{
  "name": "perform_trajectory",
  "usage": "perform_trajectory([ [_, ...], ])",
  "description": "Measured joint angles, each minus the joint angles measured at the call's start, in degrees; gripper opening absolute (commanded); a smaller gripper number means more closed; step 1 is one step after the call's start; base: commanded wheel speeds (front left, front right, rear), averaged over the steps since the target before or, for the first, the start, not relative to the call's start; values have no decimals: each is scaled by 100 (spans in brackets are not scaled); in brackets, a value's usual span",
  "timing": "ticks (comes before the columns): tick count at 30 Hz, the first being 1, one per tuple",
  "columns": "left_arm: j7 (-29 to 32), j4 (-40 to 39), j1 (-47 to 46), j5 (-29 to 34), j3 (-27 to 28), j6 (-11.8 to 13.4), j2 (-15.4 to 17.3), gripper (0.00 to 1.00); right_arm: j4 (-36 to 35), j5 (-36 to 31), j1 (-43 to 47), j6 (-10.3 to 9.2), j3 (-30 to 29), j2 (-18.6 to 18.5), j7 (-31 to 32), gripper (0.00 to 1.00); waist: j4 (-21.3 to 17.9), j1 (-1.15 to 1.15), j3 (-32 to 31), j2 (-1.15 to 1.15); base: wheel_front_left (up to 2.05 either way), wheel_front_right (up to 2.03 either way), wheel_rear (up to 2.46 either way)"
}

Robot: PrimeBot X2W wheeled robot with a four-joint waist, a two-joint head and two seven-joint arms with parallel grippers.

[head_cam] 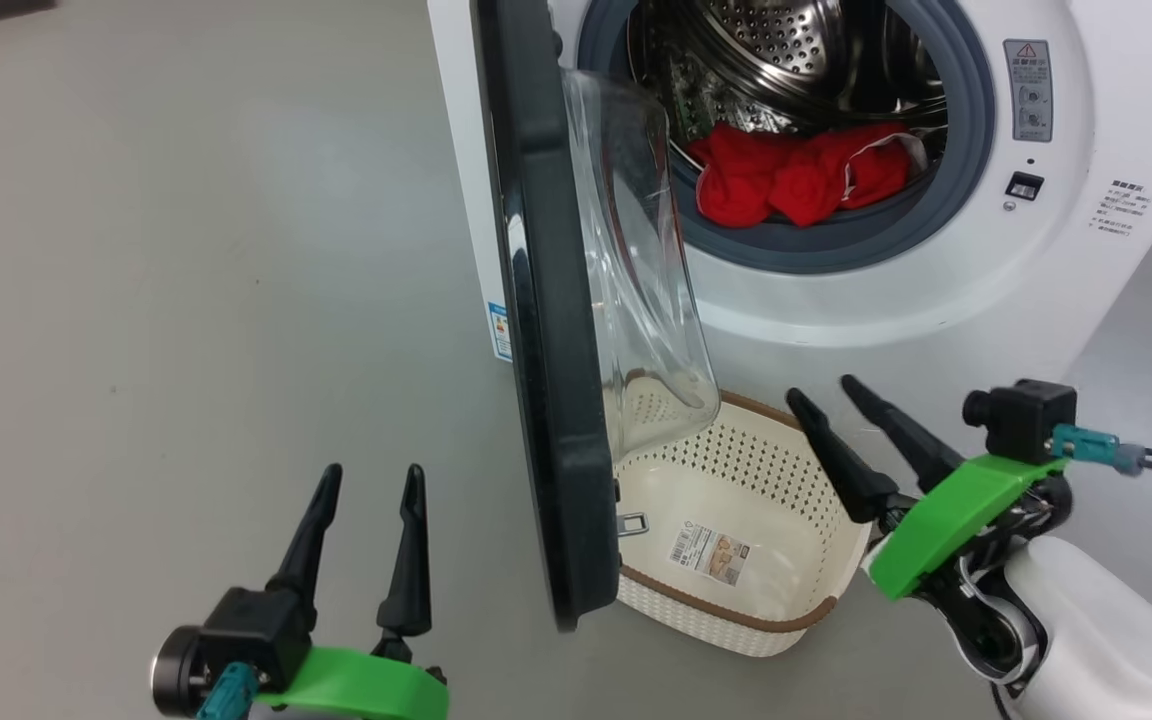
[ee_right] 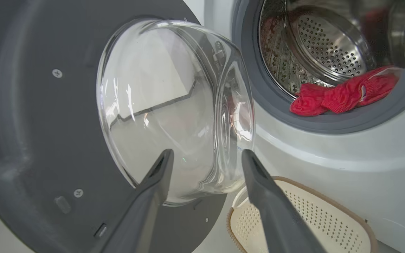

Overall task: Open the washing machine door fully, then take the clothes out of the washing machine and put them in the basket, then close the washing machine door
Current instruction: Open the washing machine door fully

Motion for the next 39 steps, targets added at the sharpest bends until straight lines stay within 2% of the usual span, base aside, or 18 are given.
perform_trajectory([
  [4,1,-36,91,41,29,-4,3,100,479,-1040,-1,0,-70,-1,-598,100,-30,0,-44,0,0,0,0],
  [9,0,-78,108,49,56,-5,3,100,645,-2360,67,0,-722,315,-761,100,-71,0,-83,0,0,0,0],
  [15,0,-148,199,92,104,-46,9,100,-131,-3742,691,1,-2011,895,-802,100,-87,0,-67,0,0,0,0],
  [18,1,-186,199,99,110,-45,10,100,-442,-4091,1100,1,-2441,1204,-802,100,-79,0,-29,0,0,0,0],
  [23,0,-258,198,99,121,-40,10,100,-801,-4503,1589,2,-2797,1457,-802,100,-92,0,45,0,0,0,0],
  [39,0,-261,199,109,151,-31,10,100,-1121,-4649,1991,2,-2832,1571,-802,100,-142,0,3,0,0,0,0],
])
